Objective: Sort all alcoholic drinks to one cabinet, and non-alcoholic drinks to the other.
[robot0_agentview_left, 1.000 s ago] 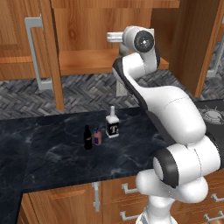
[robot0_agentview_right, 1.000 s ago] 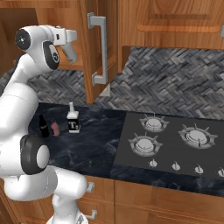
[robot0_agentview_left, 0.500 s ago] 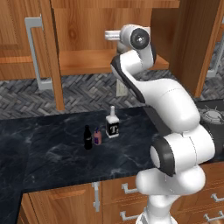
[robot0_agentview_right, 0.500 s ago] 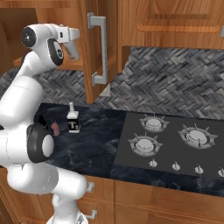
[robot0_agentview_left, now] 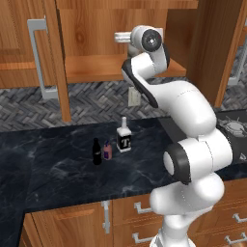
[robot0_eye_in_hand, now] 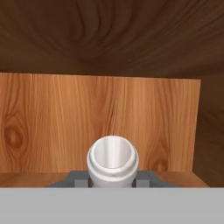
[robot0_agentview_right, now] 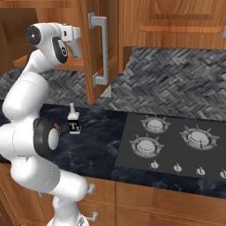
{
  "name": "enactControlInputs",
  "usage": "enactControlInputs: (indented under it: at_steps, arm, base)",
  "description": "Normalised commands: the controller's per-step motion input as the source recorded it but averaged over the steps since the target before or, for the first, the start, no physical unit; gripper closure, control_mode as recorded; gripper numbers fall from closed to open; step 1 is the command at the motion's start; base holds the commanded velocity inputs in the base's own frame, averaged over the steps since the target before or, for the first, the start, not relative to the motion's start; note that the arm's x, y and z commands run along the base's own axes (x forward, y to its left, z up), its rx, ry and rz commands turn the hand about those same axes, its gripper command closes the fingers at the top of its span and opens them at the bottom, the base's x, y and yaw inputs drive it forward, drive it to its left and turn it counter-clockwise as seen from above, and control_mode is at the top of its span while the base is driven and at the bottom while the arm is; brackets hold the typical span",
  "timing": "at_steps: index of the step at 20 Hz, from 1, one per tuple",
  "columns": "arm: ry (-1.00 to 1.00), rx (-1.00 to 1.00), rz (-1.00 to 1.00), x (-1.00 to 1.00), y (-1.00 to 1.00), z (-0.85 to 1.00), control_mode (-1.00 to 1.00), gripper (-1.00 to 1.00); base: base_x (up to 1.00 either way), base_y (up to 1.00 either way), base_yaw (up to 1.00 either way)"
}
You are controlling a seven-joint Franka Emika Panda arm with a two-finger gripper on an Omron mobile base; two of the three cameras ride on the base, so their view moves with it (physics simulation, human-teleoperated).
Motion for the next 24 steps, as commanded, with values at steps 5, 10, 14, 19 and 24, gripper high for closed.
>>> enactControlInputs:
  at_steps: [5, 10, 14, 19, 24]
  arm:
    - [0.0, 0.0, 0.0, 0.14, 0.0, -0.06, -1.0, 1.0]
    - [0.0, 0.0, 0.0, 0.1, 0.01, -0.19, -1.0, 1.0]
    - [0.0, 0.0, 0.0, 0.08, 0.01, -0.22, -1.0, 1.0]
    - [0.0, 0.0, 0.0, 0.03, 0.01, -0.15, -1.0, 1.0]
    - [0.0, 0.0, 0.0, 0.04, 0.02, -0.09, -1.0, 1.0]
  base:
    - [0.0, 0.0, 0.0]
    - [0.0, 0.0, 0.0]
    - [0.0, 0.0, 0.0]
    - [0.0, 0.0, 0.0]
    - [0.0, 0.0, 0.0]
